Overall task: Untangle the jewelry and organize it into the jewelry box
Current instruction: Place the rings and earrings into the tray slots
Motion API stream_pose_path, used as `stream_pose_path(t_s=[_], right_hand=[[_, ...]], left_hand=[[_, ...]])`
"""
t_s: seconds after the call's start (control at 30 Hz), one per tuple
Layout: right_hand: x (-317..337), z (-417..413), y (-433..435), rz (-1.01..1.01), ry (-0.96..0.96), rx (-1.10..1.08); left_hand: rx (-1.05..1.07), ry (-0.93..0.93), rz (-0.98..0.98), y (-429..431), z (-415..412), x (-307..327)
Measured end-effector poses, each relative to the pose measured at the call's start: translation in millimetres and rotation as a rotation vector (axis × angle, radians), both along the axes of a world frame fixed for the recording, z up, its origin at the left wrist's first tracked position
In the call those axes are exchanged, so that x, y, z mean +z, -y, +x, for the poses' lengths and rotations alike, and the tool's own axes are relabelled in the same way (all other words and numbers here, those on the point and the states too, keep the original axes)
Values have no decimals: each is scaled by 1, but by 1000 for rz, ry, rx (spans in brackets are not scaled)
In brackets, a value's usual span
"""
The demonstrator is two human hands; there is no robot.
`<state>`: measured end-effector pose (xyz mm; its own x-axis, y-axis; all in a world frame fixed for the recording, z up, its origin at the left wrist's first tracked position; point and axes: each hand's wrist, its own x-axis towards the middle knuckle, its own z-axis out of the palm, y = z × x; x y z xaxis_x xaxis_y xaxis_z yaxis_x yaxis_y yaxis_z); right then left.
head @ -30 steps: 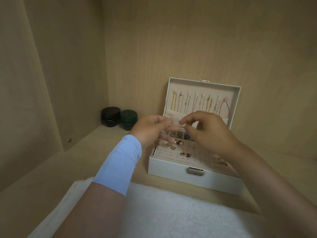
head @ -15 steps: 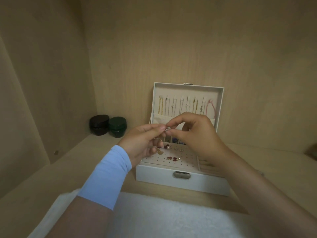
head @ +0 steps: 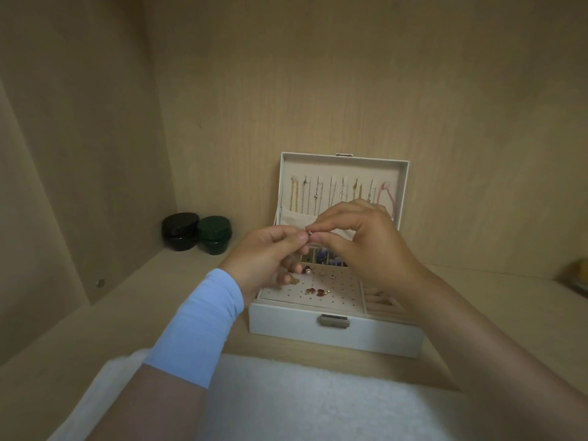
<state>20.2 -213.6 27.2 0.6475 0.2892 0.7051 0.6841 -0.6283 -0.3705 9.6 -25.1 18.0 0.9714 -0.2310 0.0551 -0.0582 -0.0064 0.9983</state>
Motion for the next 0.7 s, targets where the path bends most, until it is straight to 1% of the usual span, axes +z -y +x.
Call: stream_pose_path(t_s=[0.07, 0.13, 0.17, 0.23, 0.3, 0.37, 0.5, 0.7], right_hand=[[1, -1, 5, -54, -21, -18], [1, -5, 12, -122, -89, -29], [0, -7, 17, -175, -129, -54], [-4, -12, 24, -319, -166, -137], [-10, -16, 30, -405, -165, -190], [-14, -19, 32, -410, -168, -199], [-20, -22, 26, -402, -156, -210], [-24, -23, 22, -418, -106, -214]], left_hand=[[86, 117, 172, -1, -1, -1], [168, 263, 352, -2, 0, -4], [177, 329, 440, -2, 1, -6], [134, 402, 621, -1, -1, -7], [70, 433, 751, 1, -3, -7], [16, 453, 796, 4, -5, -6], [-72, 464, 808, 8, -7, -7], [-107, 463, 830, 7, -6, -8]])
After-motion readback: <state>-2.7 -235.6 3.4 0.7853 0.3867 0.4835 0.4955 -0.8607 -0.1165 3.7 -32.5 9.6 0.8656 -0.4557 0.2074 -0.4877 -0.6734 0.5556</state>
